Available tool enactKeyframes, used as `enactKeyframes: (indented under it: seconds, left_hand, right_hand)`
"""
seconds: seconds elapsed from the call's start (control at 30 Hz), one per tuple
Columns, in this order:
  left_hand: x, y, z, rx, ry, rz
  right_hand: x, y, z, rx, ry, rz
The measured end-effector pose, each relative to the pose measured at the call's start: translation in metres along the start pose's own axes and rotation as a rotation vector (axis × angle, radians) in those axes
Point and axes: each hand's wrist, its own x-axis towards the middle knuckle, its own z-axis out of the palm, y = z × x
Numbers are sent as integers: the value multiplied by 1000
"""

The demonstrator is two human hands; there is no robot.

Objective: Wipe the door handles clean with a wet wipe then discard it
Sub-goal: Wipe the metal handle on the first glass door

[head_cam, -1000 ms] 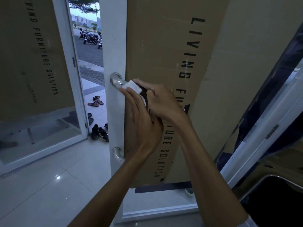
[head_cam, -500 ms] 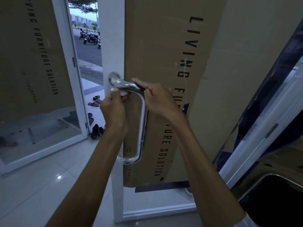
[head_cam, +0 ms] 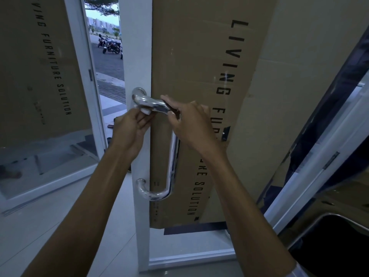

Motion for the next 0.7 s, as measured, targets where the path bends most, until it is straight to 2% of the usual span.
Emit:
enactKeyframes:
  seconds: [0.07, 0.2, 0.33, 0.5, 0.7]
  left_hand:
    - [-1, -4, 0, 9, -37, -13]
    - [13, 7, -6, -138, 59, -28]
    - [7, -1, -3, -30, 26, 30]
    - [26, 8, -7, -84, 104, -1]
    - [-1, -13, 5, 102, 90, 179]
  right_hand:
    - [0, 0, 0, -13, 10, -6]
    - [-1, 0, 1, -14, 25, -11]
    - [-1, 3, 3, -15, 49, -23]
    - [3, 6, 7, 18, 38, -12]
    - [6, 6, 5, 37, 36, -9]
